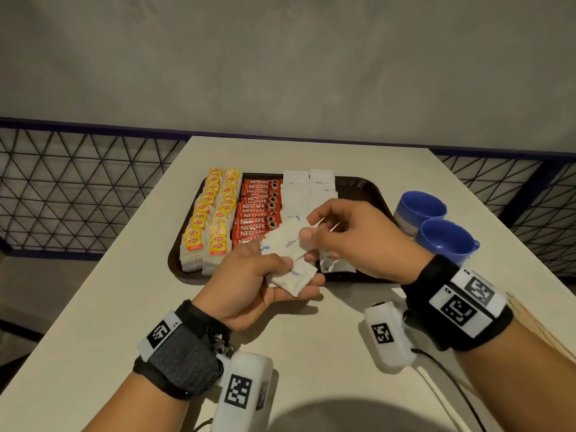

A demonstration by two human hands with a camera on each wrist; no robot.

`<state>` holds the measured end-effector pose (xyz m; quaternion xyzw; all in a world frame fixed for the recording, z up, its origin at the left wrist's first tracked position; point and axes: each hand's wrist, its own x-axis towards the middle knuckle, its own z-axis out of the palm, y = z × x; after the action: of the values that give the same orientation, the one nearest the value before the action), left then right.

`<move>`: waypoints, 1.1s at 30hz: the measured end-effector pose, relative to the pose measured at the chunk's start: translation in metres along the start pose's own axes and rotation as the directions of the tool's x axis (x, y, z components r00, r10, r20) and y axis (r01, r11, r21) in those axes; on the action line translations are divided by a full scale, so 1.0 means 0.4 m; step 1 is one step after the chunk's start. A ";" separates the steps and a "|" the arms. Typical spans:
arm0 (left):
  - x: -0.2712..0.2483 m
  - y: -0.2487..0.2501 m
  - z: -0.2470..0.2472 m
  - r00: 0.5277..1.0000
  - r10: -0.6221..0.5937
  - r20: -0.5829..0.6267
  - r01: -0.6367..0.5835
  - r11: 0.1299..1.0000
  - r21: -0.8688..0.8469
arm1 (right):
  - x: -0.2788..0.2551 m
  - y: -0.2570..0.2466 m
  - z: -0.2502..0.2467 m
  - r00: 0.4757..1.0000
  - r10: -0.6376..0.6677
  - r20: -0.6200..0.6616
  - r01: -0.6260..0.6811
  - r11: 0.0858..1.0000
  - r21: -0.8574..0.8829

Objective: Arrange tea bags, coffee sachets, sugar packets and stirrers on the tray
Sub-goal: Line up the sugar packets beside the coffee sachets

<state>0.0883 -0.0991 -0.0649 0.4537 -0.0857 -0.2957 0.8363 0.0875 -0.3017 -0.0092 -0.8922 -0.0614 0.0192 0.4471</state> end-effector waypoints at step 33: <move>0.024 0.022 -0.035 0.807 0.351 -0.475 -0.307 0.936 0.170 | 0.008 -0.011 0.005 0.995 0.033 -0.094 -0.015 0.982 0.189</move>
<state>0.1056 -0.0911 -0.0668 0.5279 0.0431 -0.0149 0.8481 0.0903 -0.2969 -0.0068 -0.8465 -0.0267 -0.0129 0.5316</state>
